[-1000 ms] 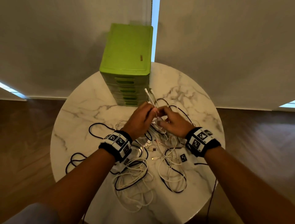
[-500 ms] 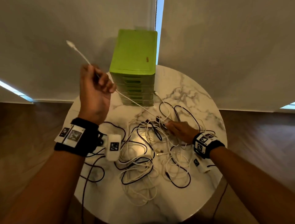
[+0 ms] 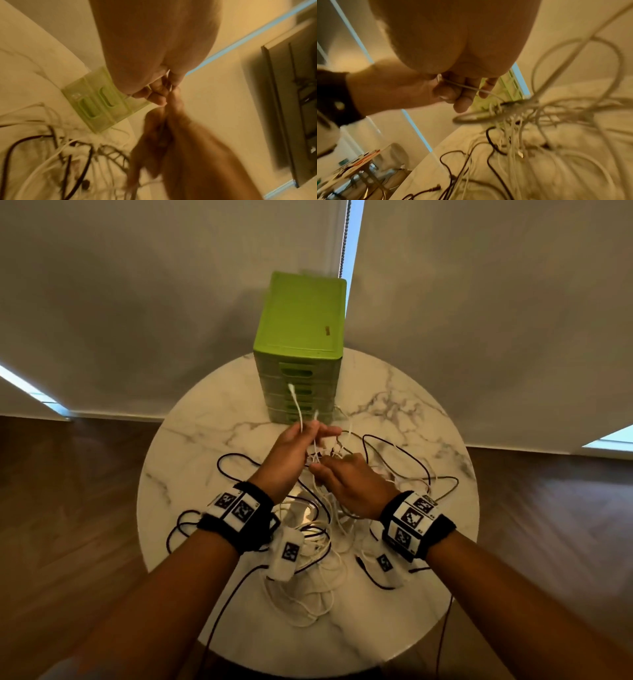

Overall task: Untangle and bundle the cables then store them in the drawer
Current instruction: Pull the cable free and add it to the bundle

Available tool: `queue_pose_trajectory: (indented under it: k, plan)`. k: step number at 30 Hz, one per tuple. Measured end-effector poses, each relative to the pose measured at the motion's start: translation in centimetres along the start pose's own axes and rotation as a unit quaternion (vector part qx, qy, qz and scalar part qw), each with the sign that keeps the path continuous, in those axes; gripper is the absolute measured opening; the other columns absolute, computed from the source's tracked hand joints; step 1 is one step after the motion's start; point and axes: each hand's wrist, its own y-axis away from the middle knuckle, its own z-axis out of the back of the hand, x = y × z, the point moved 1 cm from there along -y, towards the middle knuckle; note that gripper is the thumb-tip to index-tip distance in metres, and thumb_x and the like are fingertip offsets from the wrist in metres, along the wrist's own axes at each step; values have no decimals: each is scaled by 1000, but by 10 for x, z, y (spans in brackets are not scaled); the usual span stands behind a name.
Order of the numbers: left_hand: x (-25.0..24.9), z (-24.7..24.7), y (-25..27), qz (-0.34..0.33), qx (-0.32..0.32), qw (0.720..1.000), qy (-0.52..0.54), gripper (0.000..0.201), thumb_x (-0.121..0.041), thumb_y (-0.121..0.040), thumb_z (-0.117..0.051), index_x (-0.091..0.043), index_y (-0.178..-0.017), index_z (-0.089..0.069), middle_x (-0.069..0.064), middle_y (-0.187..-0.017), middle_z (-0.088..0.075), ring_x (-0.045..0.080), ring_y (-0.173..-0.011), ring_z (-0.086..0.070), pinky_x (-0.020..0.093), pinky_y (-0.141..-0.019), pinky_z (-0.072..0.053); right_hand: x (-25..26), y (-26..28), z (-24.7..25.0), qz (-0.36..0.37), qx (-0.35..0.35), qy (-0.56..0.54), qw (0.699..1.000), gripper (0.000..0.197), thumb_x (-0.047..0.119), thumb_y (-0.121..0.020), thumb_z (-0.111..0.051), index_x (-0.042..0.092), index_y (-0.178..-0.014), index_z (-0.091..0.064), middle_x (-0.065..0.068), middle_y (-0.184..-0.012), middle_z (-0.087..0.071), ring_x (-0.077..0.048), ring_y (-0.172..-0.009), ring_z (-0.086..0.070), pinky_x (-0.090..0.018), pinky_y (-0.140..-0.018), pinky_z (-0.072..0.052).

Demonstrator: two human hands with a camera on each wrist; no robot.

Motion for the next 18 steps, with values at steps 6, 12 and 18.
queue_pose_trajectory:
  k: [6, 12, 18]
  plan:
    - [-49, 30, -5, -132, -43, 965, 224, 27, -17, -110, -32, -13, -94, -52, -6, -61, -49, 13, -59, -52, 28, -67, -47, -36, 19, -6, -103, 1, -88, 991, 31, 43, -106, -32, 38, -81, -50, 10, -72, -56, -8, -65, -55, -37, -68, -49]
    - [-80, 67, 7, -215, -47, 963, 154, 22, -17, -109, -33, -20, -104, -54, -11, -64, -42, 6, -60, -36, 22, -62, -32, -56, 16, 14, -125, 16, -48, 991, 34, 39, -106, -34, 28, -79, -51, 8, -69, -56, -2, -62, -53, -31, -67, -43]
    - [-17, 36, 36, -35, 48, 978, -201, 38, -46, -105, -42, -26, -89, -70, -7, -82, -62, 5, -79, -56, 29, -80, -42, -14, -7, 40, -98, -83, -6, 992, 29, 34, -107, -39, 26, -82, -50, 7, -71, -60, -15, -65, -56, -31, -67, -41]
